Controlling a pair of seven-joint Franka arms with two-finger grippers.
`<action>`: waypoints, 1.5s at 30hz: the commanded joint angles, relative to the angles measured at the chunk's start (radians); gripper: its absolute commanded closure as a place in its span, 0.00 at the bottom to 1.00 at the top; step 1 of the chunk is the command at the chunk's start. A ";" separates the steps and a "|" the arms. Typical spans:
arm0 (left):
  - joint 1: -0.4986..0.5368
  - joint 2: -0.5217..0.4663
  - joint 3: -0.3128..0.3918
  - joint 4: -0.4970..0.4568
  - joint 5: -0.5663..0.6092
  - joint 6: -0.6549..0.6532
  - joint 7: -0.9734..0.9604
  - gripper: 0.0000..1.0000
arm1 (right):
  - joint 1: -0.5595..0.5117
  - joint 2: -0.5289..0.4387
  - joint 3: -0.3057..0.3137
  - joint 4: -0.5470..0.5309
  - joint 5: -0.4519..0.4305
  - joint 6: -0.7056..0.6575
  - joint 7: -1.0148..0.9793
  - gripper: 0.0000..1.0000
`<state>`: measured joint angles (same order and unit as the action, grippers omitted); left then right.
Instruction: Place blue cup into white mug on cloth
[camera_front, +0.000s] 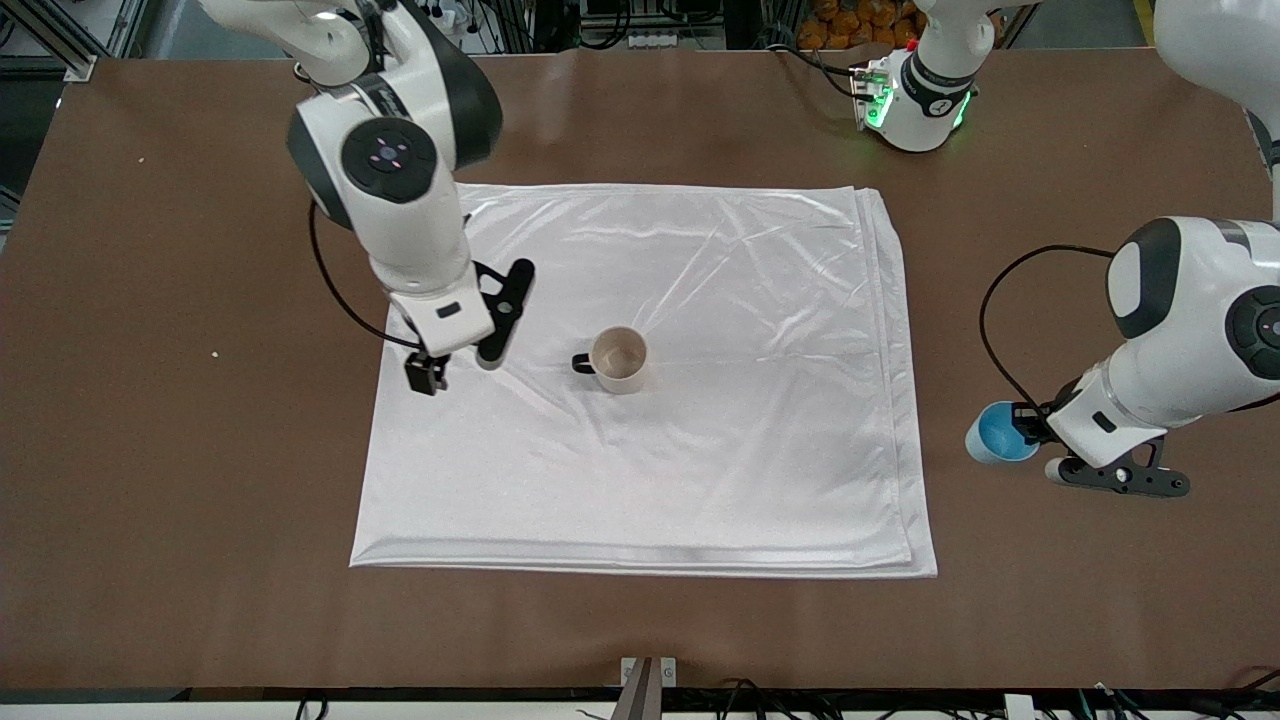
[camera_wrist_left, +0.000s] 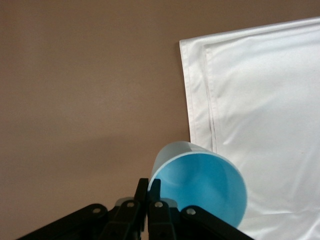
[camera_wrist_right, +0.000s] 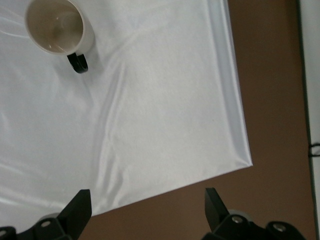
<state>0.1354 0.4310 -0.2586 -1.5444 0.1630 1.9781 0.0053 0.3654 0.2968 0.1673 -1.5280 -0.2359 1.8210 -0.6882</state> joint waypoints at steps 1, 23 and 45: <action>-0.005 -0.040 -0.182 0.084 -0.100 -0.131 -0.105 1.00 | -0.048 -0.109 0.012 -0.034 -0.003 -0.061 0.027 0.00; -0.168 -0.014 -0.274 0.089 -0.088 -0.145 -0.484 1.00 | -0.361 -0.202 0.006 0.016 0.085 -0.177 0.082 0.00; -0.322 0.046 -0.268 0.090 -0.079 -0.087 -0.686 1.00 | -0.464 -0.196 0.008 0.048 0.110 -0.246 0.283 0.00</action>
<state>-0.1548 0.4488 -0.5335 -1.4662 0.0768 1.8606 -0.6430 -0.0790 0.1066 0.1597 -1.5093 -0.1392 1.6089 -0.4922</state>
